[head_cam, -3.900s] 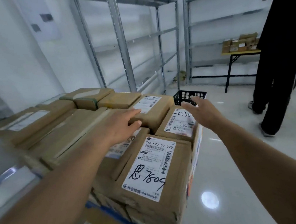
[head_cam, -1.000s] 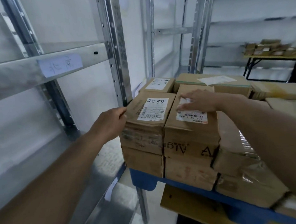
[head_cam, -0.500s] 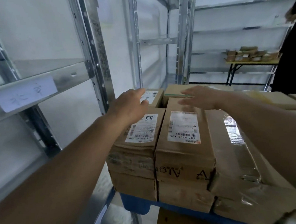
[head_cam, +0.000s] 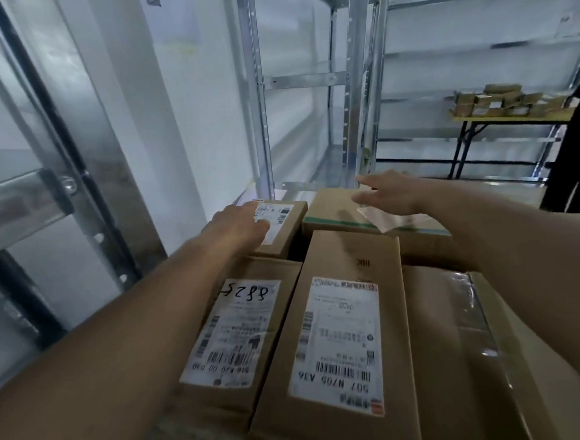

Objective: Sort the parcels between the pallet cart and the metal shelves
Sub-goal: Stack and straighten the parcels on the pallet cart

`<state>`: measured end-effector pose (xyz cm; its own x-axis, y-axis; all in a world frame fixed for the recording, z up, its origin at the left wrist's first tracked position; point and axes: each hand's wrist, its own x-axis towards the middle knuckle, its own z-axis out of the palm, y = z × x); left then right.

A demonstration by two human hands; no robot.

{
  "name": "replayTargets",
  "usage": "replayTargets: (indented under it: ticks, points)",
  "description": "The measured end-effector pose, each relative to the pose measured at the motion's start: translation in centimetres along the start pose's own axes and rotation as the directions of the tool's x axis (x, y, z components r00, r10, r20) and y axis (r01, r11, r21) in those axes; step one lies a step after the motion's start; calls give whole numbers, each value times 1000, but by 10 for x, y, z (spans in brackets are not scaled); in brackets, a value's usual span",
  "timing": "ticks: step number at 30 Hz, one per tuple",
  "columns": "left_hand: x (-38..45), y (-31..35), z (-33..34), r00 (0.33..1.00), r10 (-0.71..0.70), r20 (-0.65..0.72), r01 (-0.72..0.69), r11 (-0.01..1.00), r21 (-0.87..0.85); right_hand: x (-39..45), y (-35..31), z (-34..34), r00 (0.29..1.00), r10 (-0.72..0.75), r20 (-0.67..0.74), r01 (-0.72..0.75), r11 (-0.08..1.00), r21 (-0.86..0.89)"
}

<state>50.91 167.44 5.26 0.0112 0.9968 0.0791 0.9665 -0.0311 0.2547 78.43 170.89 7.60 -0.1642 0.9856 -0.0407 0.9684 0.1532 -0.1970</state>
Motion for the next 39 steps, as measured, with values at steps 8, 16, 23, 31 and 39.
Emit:
replayTargets:
  ticks: [8, 16, 23, 31, 39]
  points:
    - [23, -6, 17, 989, -64, 131, 44, 988, 147, 38, 12, 18, 997, -15, 72, 18, 999, -47]
    - [17, -7, 14, 986, -11, 169, -12, 991, 134, 31, 9, 16, 991, -68, 111, 81, 990, -117]
    - [6, -3, 10, 990, 14, 142, -28, 995, 96, 24, 12, 17, 997, -57, 55, 63, 991, -119]
    - [-17, 25, -1, 980, 197, 15, -197, 980, 8, -46, 33, -11, 999, 36, 9, -34, 983, -182]
    - [-59, 99, -2, 928, 372, -20, -372, 925, -73, -140, 94, -32, 971, 233, -59, -240, 954, -177]
